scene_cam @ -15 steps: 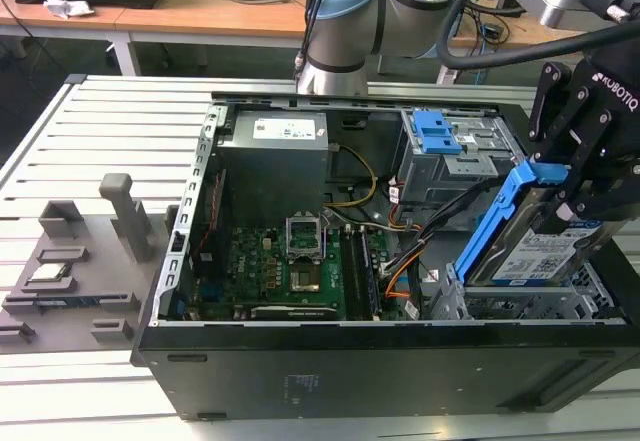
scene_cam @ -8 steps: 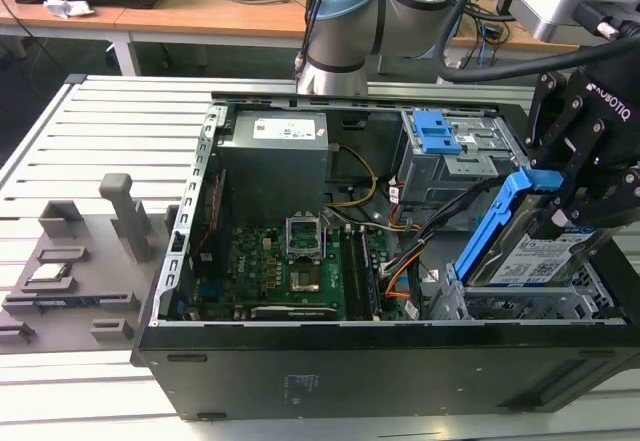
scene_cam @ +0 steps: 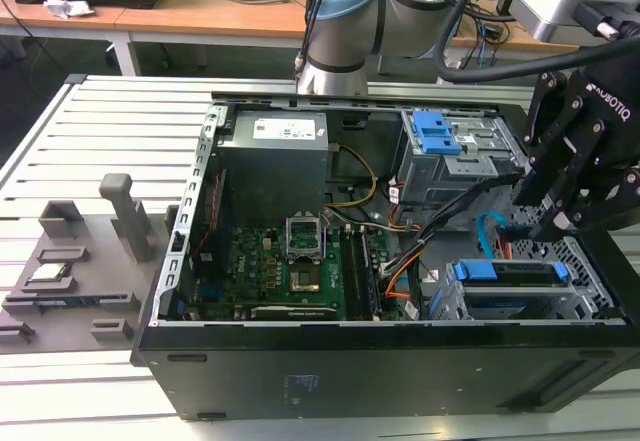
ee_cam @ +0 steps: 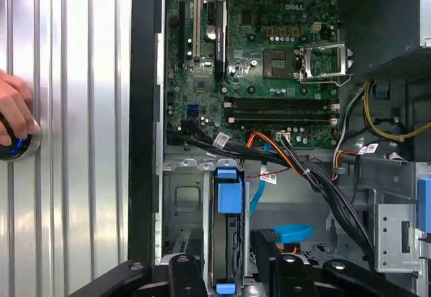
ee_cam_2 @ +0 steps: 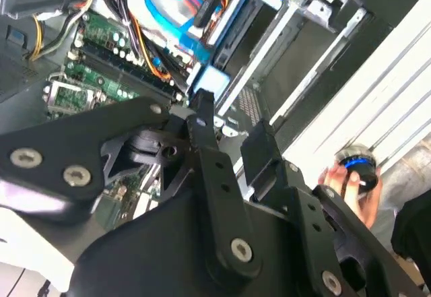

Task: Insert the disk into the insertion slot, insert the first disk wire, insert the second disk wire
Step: 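Insert the disk into the insertion slot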

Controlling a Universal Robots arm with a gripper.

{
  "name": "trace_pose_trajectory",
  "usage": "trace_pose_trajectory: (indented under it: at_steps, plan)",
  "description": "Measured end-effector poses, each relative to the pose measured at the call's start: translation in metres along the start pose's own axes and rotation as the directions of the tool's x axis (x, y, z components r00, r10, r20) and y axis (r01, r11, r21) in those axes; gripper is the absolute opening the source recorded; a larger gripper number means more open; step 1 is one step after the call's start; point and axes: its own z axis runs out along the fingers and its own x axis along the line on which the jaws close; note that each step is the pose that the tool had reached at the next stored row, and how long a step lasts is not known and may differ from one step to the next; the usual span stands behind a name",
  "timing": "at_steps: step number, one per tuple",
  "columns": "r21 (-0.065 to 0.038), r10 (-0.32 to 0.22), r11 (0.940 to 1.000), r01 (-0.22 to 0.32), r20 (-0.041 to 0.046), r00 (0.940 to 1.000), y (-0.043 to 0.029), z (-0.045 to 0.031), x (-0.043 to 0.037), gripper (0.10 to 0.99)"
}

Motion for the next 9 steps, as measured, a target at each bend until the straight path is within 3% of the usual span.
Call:
trace_pose_trajectory:
  at_steps: [3,9]
  plan:
    - [0.0,0.0,1.0,0.0,-0.0001,1.0,0.0,0.0,0.0,0.424]
    - [0.0,0.0,1.0,0.0,-0.0001,1.0,0.0,0.0001,0.0,0.114]
